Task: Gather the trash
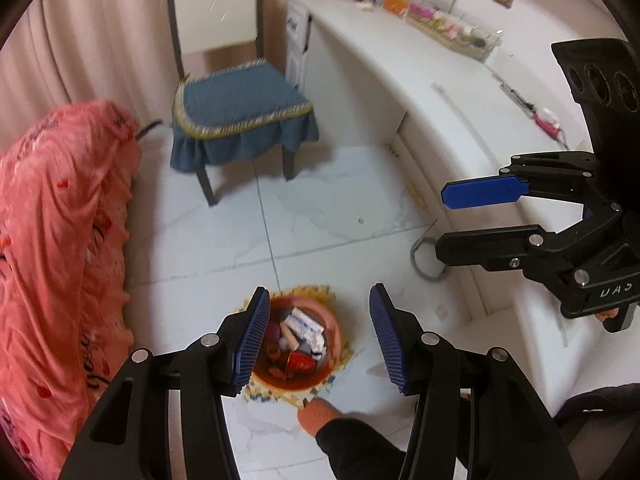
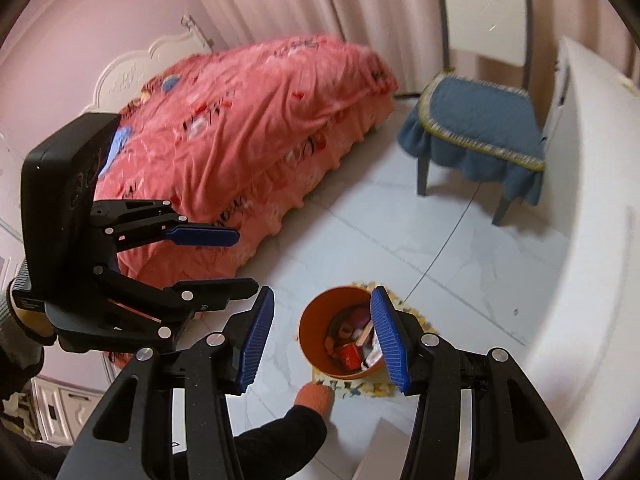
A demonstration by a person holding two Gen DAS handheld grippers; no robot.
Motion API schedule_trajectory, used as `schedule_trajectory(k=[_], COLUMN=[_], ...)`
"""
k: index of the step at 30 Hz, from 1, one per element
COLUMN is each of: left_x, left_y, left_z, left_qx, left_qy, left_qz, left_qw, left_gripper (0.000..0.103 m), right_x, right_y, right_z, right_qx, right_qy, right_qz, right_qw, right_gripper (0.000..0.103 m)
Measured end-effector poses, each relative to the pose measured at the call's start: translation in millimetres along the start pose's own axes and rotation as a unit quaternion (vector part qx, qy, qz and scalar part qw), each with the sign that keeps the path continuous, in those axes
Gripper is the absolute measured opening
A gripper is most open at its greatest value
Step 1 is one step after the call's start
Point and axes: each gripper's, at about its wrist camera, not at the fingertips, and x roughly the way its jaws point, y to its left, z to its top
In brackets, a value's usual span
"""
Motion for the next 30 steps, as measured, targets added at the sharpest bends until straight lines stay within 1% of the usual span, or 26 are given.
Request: schedule_trajectory(k=[8, 10, 12, 13, 14, 16, 17, 18, 19, 20, 21, 22, 23, 24, 25, 26, 27, 29, 30], left_x=[-44.9, -56.0, -67.3, -73.3, -79.1, -84.6, -87.6, -90.4, -92.2, -95.5, -97.8, -100.3, -104.3, -107.3, -111.1, -113.1, -115.9, -120.5, -123.3], left_y=[-48.9, -61.6, -76.7, -83.5, -92.8, -104.5, -110.6, -117.3, -121.4, -128.7, -134.1, -138.4, -145.4, -150.0, -155.3, -158.5, -161.9, -167.5, -169.9], left_z=[27.5, 33.3, 38.6, 40.2, 42.3, 45.1, 46.5, 48.3, 49.8, 51.3, 52.1, 52.2, 52.6, 53.7, 55.0, 55.9, 57.1, 57.9, 57.5], left_qx=[0.035, 0.043, 0.045, 0.046, 0.05, 0.054, 0.057, 0.059, 0.061, 0.064, 0.063, 0.061, 0.06, 0.06, 0.057, 0.055, 0.051, 0.044, 0.038], left_qy=[-0.056, -0.071, -0.089, -0.099, -0.111, -0.12, -0.125, -0.129, -0.133, -0.139, -0.143, -0.15, -0.163, -0.17, -0.179, -0.183, -0.188, -0.199, -0.206], left_qz=[-0.003, -0.005, -0.008, -0.01, -0.018, -0.023, -0.023, -0.024, -0.024, -0.021, -0.017, -0.011, -0.001, 0.002, 0.006, 0.009, 0.014, 0.029, 0.038], left_qw=[0.9978, 0.9965, 0.995, 0.9939, 0.9924, 0.991, 0.9903, 0.9896, 0.989, 0.988, 0.9876, 0.9868, 0.9848, 0.9836, 0.9821, 0.9816, 0.9808, 0.9787, 0.9772], left_gripper=[0.054, 0.054, 0.066, 0.069, 0.069, 0.069, 0.069, 0.069, 0.069, 0.072, 0.081, 0.085, 0.087, 0.087, 0.087, 0.088, 0.091, 0.096, 0.097], right_x=[-99.2, -123.7, -149.8, -159.4, -170.4, -189.1, -198.7, -209.3, -217.2, -227.6, -237.8, -246.5, -258.9, -265.7, -275.4, -281.6, -288.1, -297.8, -301.4], right_y=[-10.8, -14.5, -19.9, -21.9, -23.8, -27.9, -30.0, -31.7, -32.8, -34.4, -35.6, -36.6, -37.3, -38.4, -38.3, -38.5, -38.9, -39.4, -40.5], right_z=[-14.6, -20.2, -29.6, -33.4, -38.4, -48.2, -53.8, -59.8, -65.5, -71.5, -77.5, -82.5, -89.4, -93.4, -99.2, -102.9, -107.4, -116.2, -120.3], right_qx=[0.015, 0.022, 0.034, 0.039, 0.045, 0.057, 0.065, 0.075, 0.082, 0.092, 0.102, 0.11, 0.122, 0.129, 0.137, 0.142, 0.148, 0.156, 0.161], right_qy=[-0.071, -0.09, -0.112, -0.121, -0.131, -0.147, -0.154, -0.164, -0.173, -0.187, -0.202, -0.214, -0.233, -0.245, -0.262, -0.272, -0.28, -0.288, -0.292], right_qz=[-0.03, -0.039, -0.052, -0.057, -0.062, -0.074, -0.082, -0.091, -0.098, -0.108, -0.122, -0.134, -0.15, -0.161, -0.177, -0.186, -0.199, -0.218, -0.228], right_qw=[0.997, 0.995, 0.992, 0.99, 0.988, 0.985, 0.982, 0.979, 0.977, 0.972, 0.966, 0.961, 0.953, 0.948, 0.939, 0.933, 0.927, 0.919, 0.915], right_gripper=[0.052, 0.055, 0.061, 0.061, 0.061, 0.062, 0.065, 0.072, 0.075, 0.082, 0.088, 0.09, 0.095, 0.098, 0.098, 0.098, 0.098, 0.098, 0.098])
